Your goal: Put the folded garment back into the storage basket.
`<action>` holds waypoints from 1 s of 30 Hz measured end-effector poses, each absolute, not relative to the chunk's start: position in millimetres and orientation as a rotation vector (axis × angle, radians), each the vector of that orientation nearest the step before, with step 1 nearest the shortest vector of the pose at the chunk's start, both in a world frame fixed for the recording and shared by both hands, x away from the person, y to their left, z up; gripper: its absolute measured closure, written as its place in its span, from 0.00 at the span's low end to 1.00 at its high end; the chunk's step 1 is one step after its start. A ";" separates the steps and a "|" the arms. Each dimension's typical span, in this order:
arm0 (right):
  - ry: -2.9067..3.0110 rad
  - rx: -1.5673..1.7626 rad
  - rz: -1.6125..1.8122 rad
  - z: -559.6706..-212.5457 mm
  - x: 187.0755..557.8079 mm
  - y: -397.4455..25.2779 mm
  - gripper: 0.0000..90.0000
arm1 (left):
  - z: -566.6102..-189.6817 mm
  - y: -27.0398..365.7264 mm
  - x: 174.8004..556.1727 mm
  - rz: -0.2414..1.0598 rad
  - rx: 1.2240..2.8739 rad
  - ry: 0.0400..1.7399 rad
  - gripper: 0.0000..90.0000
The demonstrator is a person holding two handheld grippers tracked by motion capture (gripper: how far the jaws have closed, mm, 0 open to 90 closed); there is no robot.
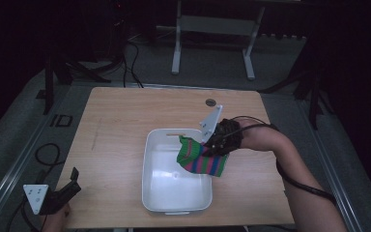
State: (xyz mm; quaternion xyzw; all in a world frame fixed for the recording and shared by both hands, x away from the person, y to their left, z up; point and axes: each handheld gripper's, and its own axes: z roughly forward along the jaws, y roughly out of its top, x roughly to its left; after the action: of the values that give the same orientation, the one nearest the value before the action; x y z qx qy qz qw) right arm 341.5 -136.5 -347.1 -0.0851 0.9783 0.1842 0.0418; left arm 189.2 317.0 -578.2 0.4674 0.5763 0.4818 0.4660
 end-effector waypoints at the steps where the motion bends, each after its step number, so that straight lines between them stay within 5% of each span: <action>1: 2.995 -0.268 0.562 -347.0 341.2 -132.6 0.86 | -578.1 317.1 189.1 1.182 1.147 1.416 0.02; 15: 2.989 -0.382 0.528 -347.7 338.3 -81.9 0.86 | -578.1 317.7 189.1 1.175 1.142 1.415 0.02; 30: 2.992 -0.368 0.438 -395.2 350.8 -75.8 0.86 | -578.1 317.4 189.2 1.182 1.160 1.413 0.02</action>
State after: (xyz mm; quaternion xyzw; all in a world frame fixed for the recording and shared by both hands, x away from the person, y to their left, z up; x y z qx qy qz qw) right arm 350.8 -75.8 -395.2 -0.1205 0.9811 0.1436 0.0476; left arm 189.2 317.4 -578.1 0.4720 0.5750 0.4809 0.4641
